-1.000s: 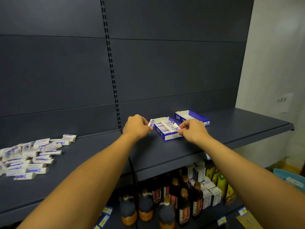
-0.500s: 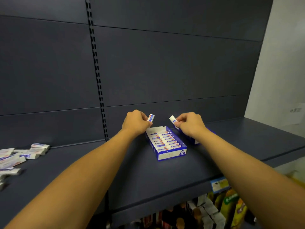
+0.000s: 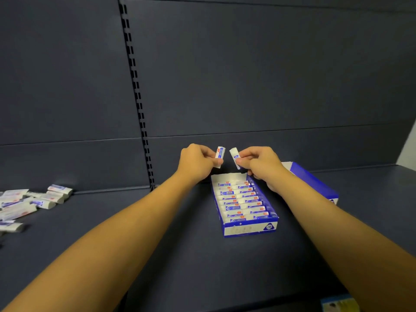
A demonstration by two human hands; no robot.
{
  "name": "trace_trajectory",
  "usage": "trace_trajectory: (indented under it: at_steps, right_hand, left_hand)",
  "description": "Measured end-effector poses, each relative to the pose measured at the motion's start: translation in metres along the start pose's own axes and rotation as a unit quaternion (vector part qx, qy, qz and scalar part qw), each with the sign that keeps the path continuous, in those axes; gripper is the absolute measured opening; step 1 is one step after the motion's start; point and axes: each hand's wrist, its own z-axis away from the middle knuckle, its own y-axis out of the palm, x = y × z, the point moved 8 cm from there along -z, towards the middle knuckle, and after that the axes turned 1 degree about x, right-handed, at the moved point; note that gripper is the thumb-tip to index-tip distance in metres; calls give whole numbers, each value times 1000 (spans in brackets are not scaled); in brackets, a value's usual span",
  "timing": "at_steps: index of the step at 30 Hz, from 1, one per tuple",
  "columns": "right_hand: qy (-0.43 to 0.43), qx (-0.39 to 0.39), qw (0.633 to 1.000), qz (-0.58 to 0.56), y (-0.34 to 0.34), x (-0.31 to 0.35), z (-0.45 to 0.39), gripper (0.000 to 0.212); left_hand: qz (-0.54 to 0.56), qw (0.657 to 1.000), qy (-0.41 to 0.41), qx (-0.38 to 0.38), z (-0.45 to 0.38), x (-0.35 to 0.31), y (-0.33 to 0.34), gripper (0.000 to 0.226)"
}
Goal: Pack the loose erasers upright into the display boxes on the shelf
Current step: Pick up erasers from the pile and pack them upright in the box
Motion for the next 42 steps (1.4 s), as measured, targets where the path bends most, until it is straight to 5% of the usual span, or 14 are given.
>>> trace_trajectory:
  at_steps: [9,20,31,42]
  right_hand:
    - [38,127,981,-142,21,-23,-9,17]
    - [53,146,967,-200,32,-16,12,18]
    - [58,301,926,-221,45,-18,23,19]
    - [47,266,946,-178,42,-17,1,11]
  left_hand:
    - [215,974,-53,-41,20,32,15,7]
    - [321,943,-81,37,40,46,40,10]
    - [279,954,-75,75,61,47,21,6]
    - [255,965,-59,-4,34,69,6,15]
